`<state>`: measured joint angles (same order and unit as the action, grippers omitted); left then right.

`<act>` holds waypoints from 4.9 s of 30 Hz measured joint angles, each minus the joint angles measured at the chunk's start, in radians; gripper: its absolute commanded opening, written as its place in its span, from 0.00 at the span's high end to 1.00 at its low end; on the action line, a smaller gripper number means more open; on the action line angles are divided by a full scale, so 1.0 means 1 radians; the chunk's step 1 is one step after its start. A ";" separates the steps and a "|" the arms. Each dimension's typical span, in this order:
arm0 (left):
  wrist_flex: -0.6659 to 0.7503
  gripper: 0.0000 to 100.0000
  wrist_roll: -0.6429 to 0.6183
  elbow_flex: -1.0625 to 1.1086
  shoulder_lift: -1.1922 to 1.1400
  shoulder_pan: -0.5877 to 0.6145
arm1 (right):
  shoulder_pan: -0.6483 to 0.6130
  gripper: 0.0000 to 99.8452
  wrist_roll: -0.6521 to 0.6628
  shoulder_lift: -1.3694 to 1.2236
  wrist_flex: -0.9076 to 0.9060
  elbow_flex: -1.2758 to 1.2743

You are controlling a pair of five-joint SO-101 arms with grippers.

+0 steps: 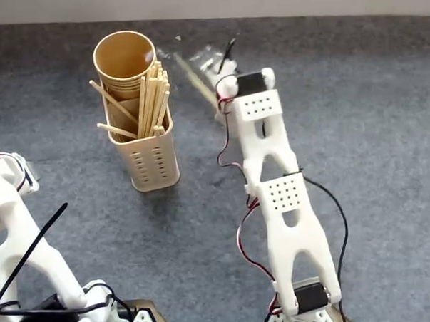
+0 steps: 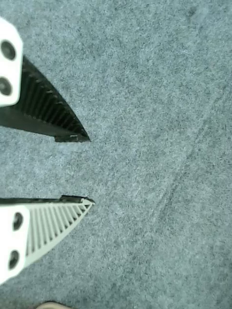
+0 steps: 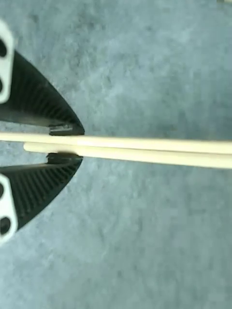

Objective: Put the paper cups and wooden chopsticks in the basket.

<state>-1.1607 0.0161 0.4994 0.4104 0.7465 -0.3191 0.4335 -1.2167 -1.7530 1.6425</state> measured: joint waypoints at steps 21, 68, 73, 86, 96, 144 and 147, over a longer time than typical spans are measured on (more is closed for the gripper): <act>0.000 0.79 -0.002 0.000 0.000 -0.023 | -0.057 0.99 -0.417 1.459 0.216 -0.939; 0.000 0.79 0.000 0.000 0.000 -0.043 | -0.440 0.99 -0.445 1.447 1.602 -2.153; 0.000 0.79 0.000 0.000 0.000 -0.043 | -0.434 0.84 -0.440 1.450 1.577 -2.156; 0.000 0.79 0.000 0.000 0.000 -0.043 | -0.422 0.70 -0.249 1.728 1.246 -1.972; -0.003 0.80 -0.002 -0.031 0.000 -0.106 | -0.394 0.70 -0.242 1.786 0.896 -1.663; 0.020 0.80 0.150 1.177 1.390 -0.233 | 0.258 0.99 -0.158 2.967 0.654 -3.305; -0.138 0.80 0.150 1.177 1.390 -0.233 | 0.258 0.99 -0.158 2.967 0.649 -3.305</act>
<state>-1.2988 0.1665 1.6763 1.8006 0.5132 -0.0614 0.2754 1.7507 -1.1040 -1.6625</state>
